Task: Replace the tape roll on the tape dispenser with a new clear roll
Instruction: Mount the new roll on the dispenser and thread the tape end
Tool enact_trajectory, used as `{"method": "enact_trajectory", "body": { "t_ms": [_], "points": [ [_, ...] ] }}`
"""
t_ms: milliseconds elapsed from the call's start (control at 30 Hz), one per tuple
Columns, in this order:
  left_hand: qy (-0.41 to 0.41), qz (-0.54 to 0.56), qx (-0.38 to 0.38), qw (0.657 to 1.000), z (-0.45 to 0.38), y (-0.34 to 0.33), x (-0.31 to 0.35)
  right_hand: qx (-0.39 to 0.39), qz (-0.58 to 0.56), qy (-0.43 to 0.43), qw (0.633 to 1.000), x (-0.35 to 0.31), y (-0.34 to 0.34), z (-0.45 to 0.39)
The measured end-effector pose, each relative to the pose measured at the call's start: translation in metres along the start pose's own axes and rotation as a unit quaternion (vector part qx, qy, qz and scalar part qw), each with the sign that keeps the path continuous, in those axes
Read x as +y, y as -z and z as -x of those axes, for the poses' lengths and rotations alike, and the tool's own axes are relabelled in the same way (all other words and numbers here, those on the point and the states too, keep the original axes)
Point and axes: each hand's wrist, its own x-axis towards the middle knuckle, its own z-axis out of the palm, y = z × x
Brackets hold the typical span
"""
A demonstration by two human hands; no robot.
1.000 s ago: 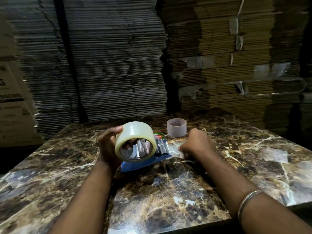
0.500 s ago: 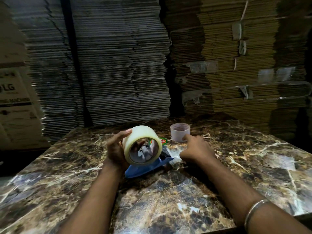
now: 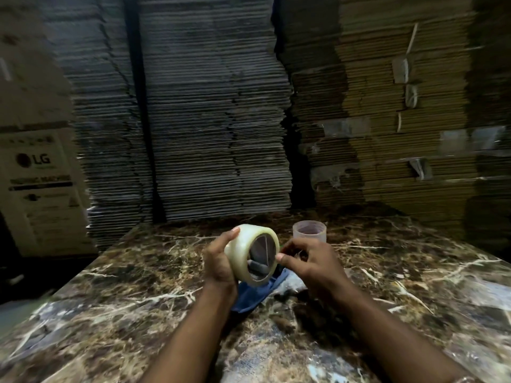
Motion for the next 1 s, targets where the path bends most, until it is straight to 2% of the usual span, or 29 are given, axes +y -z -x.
{"method": "enact_trajectory", "body": {
  "t_ms": [100, 200, 367, 567, 667, 800, 1000],
  "points": [
    [0.007, 0.001, 0.019, 1.0, 0.004, -0.007, -0.003, -0.022, -0.046, 0.027, 0.998, 0.003, -0.005, 0.0],
    [0.016, -0.015, 0.0, 1.0, 0.011, -0.019, -0.012, -0.024, -0.12, 0.016, 0.992, 0.002, -0.005, -0.001],
    [-0.021, -0.07, -0.003, 0.997, 0.022, -0.032, -0.023, -0.001, -0.221, -0.009, 0.975, -0.005, -0.003, -0.002],
    [-0.068, -0.104, -0.022, 0.992, 0.025, -0.03, -0.019, 0.005, -0.261, -0.03, 0.965, -0.005, -0.001, -0.003],
    [-0.099, -0.145, -0.048, 0.983, 0.022, -0.023, -0.013, -0.001, -0.272, -0.047, 0.961, -0.006, 0.0, -0.002],
    [-0.088, -0.181, -0.082, 0.976, 0.014, -0.012, -0.006, -0.024, -0.268, -0.058, 0.961, -0.007, 0.0, 0.001],
    [-0.116, -0.226, -0.188, 0.949, 0.012, 0.0, 0.0, -0.042, -0.283, -0.045, 0.957, -0.009, 0.005, 0.002]
  ]
}}
